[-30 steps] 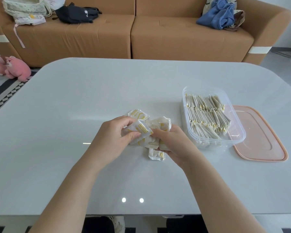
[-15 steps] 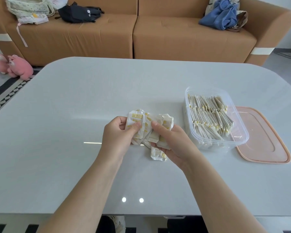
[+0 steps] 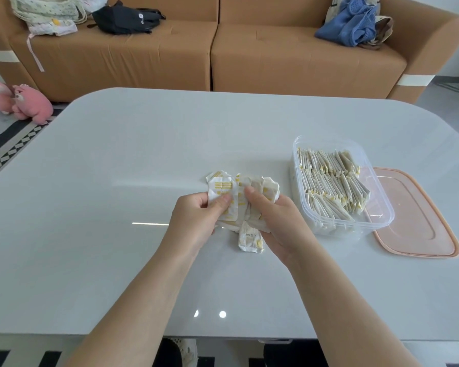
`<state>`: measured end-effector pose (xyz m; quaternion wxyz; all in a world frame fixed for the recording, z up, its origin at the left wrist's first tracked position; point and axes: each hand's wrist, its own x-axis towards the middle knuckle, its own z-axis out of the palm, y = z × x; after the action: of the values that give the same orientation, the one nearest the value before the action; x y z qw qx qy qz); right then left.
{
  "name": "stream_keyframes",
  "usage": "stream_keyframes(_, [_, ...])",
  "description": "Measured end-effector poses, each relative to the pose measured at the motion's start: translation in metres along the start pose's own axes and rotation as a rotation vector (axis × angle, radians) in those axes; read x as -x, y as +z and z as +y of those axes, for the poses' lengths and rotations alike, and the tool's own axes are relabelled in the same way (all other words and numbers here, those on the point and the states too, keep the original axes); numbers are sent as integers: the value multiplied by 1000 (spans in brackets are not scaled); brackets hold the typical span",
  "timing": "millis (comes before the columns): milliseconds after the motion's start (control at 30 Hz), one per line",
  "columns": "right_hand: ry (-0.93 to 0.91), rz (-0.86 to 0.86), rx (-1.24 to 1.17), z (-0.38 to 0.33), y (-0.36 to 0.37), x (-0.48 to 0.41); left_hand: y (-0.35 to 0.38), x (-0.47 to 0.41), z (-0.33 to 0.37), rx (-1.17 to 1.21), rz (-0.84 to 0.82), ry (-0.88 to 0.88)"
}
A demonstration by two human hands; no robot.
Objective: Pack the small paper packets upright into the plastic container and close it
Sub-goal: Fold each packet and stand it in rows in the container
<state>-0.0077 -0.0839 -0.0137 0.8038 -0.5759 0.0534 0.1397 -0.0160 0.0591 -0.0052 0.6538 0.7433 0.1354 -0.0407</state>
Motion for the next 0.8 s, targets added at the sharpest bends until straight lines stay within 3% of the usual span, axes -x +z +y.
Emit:
stream_keyframes(333, [68, -117, -41, -2, 1, 2, -1, 2, 3, -16, -83, -17])
stream_keyframes(800, [90, -167, 112, 2, 1, 1, -3, -1, 2, 103, -302, -221])
